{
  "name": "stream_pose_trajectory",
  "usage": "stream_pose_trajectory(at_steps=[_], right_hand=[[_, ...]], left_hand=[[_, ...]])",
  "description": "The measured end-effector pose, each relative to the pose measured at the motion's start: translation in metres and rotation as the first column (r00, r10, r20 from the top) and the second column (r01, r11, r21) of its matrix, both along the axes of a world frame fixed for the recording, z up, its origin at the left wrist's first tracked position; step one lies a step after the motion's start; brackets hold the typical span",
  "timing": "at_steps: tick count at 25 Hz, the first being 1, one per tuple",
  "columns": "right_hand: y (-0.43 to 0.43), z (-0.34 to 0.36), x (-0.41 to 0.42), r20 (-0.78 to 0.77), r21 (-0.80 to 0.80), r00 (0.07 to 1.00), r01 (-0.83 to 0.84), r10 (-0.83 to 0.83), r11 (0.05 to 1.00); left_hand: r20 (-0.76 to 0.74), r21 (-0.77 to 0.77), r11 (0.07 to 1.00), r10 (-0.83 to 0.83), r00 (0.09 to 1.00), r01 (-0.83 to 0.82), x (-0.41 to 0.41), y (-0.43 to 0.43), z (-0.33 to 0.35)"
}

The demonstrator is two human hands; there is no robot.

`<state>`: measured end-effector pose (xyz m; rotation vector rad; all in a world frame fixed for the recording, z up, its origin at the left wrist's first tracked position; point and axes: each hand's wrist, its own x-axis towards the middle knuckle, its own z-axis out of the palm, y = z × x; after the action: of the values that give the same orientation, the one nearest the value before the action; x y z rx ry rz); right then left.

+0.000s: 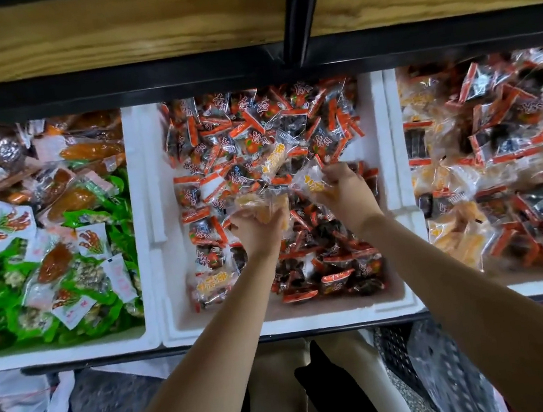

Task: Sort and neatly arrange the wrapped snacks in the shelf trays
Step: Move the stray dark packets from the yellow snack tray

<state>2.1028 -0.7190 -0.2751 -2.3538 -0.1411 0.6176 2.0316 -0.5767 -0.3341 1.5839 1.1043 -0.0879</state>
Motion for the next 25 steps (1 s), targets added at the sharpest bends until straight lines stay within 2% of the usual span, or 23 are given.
stream_pose_trajectory(at_steps=[4,9,13,16,18,21,25], right_hand=[[0.001,-0.001,-0.006,0.035,-0.123,0.996,-0.082,0.086,0.989],[-0.007,0.001,-0.012,0.008,-0.023,1.000,-0.025,0.026,0.999],[-0.021,-0.012,-0.024,-0.009,0.026,0.999,0.050,-0.050,0.998],[-0.031,-0.018,-0.028,-0.089,-0.006,0.996,0.011,-0.011,1.000],[-0.032,-0.020,-0.029,-0.120,-0.016,0.993,-0.007,0.005,1.000],[-0.026,-0.025,-0.036,-0.206,0.027,0.979,0.017,-0.011,0.999],[-0.032,-0.030,-0.050,-0.329,0.133,0.937,0.170,-0.119,0.976]], left_hand=[[-0.129,-0.085,0.995,0.035,0.991,-0.046,0.002,-0.008,0.008],[-0.097,-0.149,0.978,0.135,0.986,-0.148,0.001,-0.010,0.014],[-0.091,-0.020,1.000,-0.022,0.996,0.020,0.006,-0.023,0.030],[-0.118,0.080,0.983,-0.155,0.981,0.165,0.009,-0.029,0.037],[-0.105,0.081,0.975,-0.198,0.975,0.207,0.004,-0.032,0.037],[-0.109,0.064,0.978,-0.192,0.975,0.199,-0.011,-0.039,0.039],[-0.063,0.090,0.991,-0.097,0.993,0.102,-0.032,-0.054,0.053]])
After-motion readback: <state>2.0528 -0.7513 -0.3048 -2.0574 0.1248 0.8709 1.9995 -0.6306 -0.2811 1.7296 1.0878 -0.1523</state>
